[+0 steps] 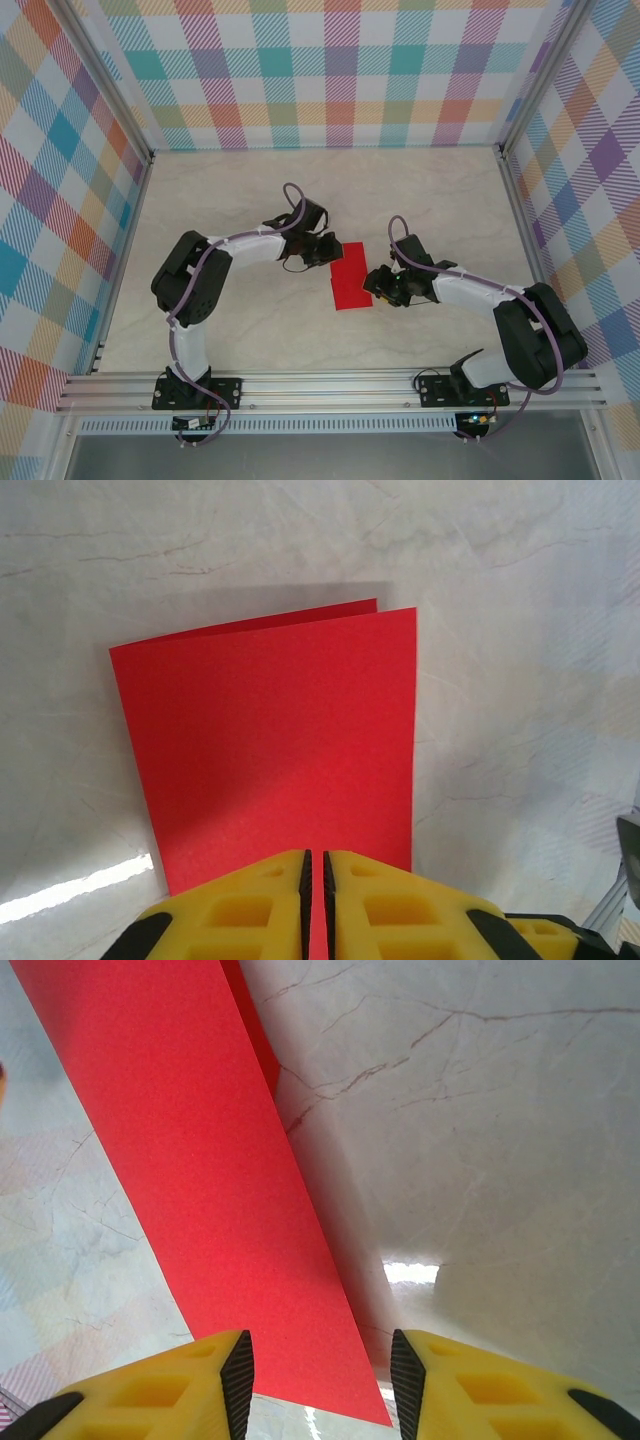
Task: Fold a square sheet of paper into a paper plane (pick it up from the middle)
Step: Rotate the paper at the center of the table, then third fold the triangle at the center of the table.
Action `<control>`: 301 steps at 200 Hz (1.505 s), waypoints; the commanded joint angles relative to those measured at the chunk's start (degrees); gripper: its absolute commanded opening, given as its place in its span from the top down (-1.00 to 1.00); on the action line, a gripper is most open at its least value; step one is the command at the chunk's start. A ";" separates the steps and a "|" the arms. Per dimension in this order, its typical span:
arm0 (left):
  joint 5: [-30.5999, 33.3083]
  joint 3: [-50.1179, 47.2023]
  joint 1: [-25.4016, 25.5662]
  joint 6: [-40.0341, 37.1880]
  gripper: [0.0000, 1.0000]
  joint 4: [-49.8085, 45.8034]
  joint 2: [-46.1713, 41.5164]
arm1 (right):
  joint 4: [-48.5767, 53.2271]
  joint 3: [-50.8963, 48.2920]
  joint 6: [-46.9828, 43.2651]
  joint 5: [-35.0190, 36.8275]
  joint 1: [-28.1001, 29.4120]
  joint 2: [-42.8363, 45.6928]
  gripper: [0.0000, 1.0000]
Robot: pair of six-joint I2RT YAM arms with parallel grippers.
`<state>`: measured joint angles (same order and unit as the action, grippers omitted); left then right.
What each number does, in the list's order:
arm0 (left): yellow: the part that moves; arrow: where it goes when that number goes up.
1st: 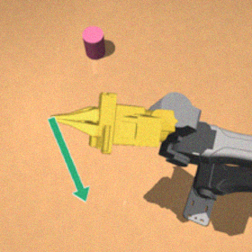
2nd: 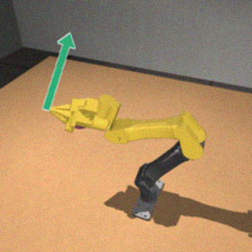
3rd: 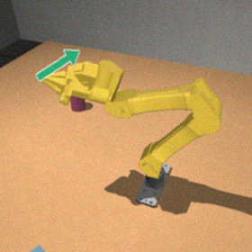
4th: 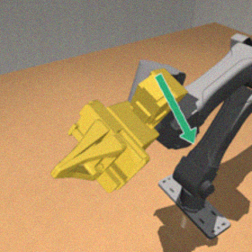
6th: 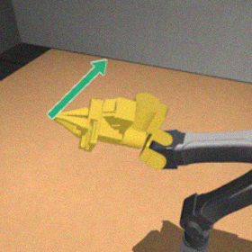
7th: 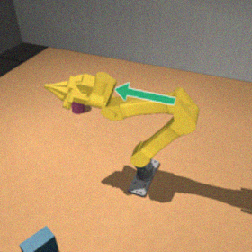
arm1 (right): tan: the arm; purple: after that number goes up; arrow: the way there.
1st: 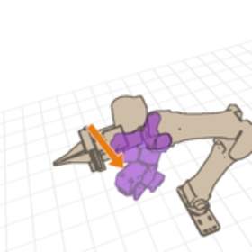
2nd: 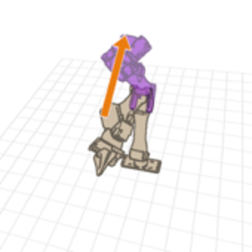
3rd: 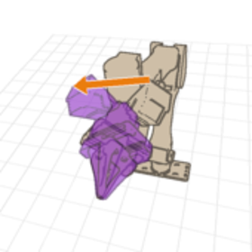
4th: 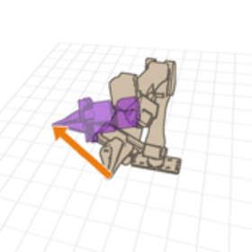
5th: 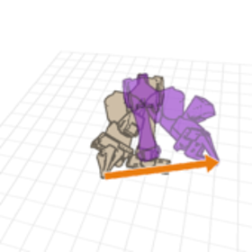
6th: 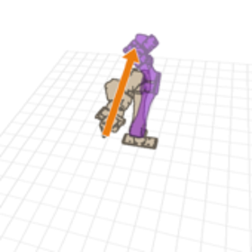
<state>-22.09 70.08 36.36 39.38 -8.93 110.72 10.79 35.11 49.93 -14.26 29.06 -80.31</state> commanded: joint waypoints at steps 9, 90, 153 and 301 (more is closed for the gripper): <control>-1.64 2.95 0.55 -0.86 0.75 -0.44 2.54 | -0.06 1.18 -1.84 -1.51 -0.24 -0.88 0.12; -1.26 2.79 0.56 -2.80 0.77 -0.17 4.81 | -1.79 3.05 -2.03 -3.84 -0.41 -4.84 0.07; -2.00 1.79 0.45 -2.14 0.77 1.54 6.25 | -4.51 3.53 -2.98 -8.26 -2.62 -6.95 0.09; -1.83 2.42 0.47 -5.28 0.81 -0.96 6.95 | -3.72 9.79 -11.92 -18.87 -6.95 -13.89 0.29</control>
<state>-23.53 71.83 36.36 35.27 -7.42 116.84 6.98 42.65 40.47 -28.71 22.44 -91.81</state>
